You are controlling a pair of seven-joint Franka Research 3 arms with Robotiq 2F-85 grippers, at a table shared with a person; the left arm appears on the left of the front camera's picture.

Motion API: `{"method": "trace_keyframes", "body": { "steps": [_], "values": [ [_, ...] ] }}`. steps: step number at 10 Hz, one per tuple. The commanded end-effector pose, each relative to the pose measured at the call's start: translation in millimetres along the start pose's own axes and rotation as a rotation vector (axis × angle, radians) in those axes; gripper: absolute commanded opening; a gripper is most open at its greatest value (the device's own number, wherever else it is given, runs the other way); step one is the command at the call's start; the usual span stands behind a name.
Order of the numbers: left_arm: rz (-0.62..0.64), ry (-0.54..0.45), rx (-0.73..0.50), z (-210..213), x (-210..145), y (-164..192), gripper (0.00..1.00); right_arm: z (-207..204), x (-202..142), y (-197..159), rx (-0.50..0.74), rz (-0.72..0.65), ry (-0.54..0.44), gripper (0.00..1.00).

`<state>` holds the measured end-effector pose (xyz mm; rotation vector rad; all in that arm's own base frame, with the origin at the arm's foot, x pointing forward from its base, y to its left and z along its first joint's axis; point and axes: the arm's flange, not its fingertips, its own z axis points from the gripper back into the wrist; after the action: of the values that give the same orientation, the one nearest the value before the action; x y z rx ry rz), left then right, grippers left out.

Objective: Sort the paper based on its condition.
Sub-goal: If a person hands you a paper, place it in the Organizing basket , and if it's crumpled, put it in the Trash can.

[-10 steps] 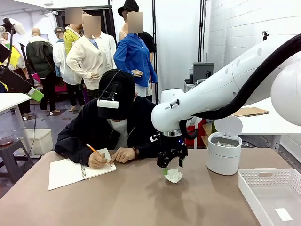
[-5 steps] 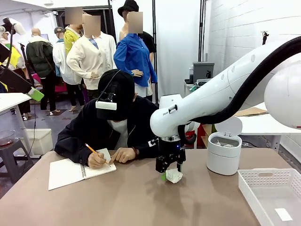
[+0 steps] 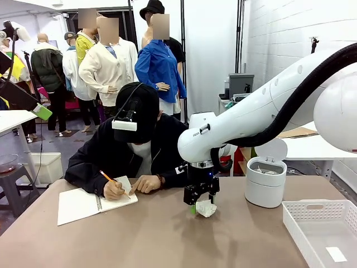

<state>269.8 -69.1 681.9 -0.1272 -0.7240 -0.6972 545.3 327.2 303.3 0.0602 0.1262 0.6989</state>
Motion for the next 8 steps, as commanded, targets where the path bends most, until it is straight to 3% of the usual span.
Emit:
{"method": "trace_keyframes", "body": {
  "steps": [1,2,3,5,8],
  "values": [
    [0.000,0.003,0.003,0.3,0.1,-0.3,1.00,-1.2,-0.3,-0.8,-0.009,0.004,0.004,1.00],
    [0.000,0.003,0.003,0.3,0.1,-0.3,1.00,-1.2,-0.3,-0.8,-0.009,0.004,0.004,1.00],
    [0.000,0.003,0.003,0.3,0.1,-0.3,1.00,0.0,0.0,0.0,0.000,0.000,0.000,0.88],
    [0.000,0.003,0.003,0.3,0.1,-0.3,1.00,0.1,-1.5,-0.1,0.013,-0.012,0.015,0.48],
    [0.000,0.003,0.003,0.3,0.1,-0.3,1.00,0.0,-2.6,2.4,0.030,-0.061,0.026,0.48]
  ]
}}
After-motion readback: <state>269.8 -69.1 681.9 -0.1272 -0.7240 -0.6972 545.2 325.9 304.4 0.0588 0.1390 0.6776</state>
